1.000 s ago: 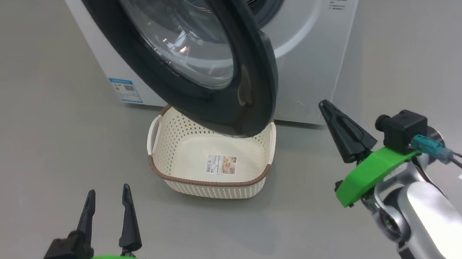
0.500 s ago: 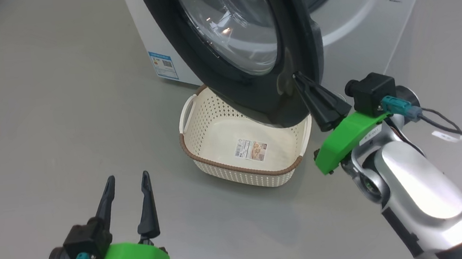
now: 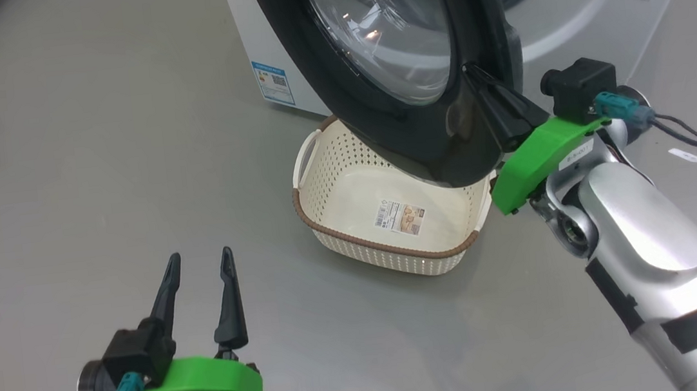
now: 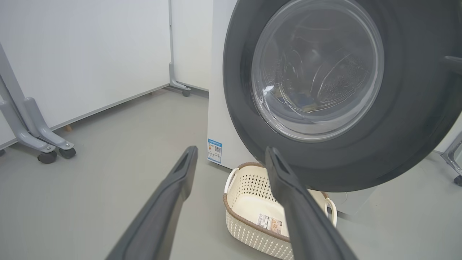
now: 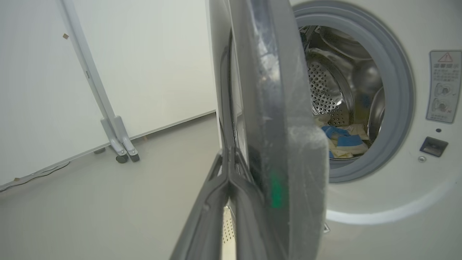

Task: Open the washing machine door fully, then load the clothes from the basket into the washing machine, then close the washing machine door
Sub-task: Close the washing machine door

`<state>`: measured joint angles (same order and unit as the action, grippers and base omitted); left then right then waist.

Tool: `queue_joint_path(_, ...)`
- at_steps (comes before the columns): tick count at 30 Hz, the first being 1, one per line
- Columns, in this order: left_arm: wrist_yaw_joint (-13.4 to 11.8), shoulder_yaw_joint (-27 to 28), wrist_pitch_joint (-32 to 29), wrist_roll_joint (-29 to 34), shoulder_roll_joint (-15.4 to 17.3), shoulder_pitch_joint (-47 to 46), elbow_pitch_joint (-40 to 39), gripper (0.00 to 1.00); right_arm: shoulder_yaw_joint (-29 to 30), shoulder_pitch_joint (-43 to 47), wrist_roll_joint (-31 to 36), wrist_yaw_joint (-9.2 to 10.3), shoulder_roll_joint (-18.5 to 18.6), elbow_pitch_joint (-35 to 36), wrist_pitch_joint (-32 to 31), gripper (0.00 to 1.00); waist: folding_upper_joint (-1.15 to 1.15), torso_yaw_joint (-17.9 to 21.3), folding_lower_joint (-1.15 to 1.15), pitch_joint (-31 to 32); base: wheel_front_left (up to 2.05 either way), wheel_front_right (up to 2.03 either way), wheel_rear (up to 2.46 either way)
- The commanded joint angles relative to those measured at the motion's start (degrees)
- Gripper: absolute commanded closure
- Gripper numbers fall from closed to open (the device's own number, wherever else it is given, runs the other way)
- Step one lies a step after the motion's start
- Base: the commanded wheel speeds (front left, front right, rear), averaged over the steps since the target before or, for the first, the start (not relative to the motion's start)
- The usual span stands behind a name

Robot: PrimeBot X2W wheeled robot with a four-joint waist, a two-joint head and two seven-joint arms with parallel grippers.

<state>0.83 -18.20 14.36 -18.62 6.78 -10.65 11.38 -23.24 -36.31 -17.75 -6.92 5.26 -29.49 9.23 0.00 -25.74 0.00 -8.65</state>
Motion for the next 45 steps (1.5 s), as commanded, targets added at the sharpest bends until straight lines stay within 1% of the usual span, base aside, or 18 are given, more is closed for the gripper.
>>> queue_joint_path(1,0.4,2.8,0.6,0.9,0.2,-2.4,-1.6,0.00,0.0,-3.3,-0.4,-0.57,-0.2,0.7,1.0,1.00,0.00,-0.2,0.00,-0.5,0.00,0.00,0.00)
queue_joint_path(14,1.7,4.8,0.6,2.6,-1.9,-3.1,-2.2,0.00,3.0,-8.9,-0.5,-0.57,2.0,-4.6,2.0,1.00,0.00,-0.7,0.00,-3.2,0.00,0.00,0.00)
queue_joint_path(22,2.6,5.2,0.6,3.5,-3.1,-3.9,-2.5,0.00,5.2,-14.4,0.0,-0.57,4.6,-9.2,2.1,1.00,0.00,-1.8,0.00,-4.8,0.00,0.00,0.00)
queue_joint_path(34,3.7,4.8,0.6,2.9,-3.9,-5.9,-3.4,0.00,7.8,-24.1,2.1,-0.57,9.4,-19.1,2.2,1.00,0.00,-4.9,0.00,-8.7,0.00,0.00,0.00)
queue_joint_path(42,2.7,3.2,0.6,0.8,-3.9,-6.8,-4.6,0.00,7.1,-30.0,3.9,-0.57,12.3,-24.7,2.9,1.00,0.00,-6.8,0.00,-11.1,0.00,0.00,0.00)
queue_joint_path(45,2.3,2.9,0.6,0.4,-3.9,-6.8,-5.2,0.00,7.4,-32.1,4.6,-0.57,12.8,-26.8,3.2,1.00,0.00,-7.0,0.00,-11.9,0.00,0.00,0.00)
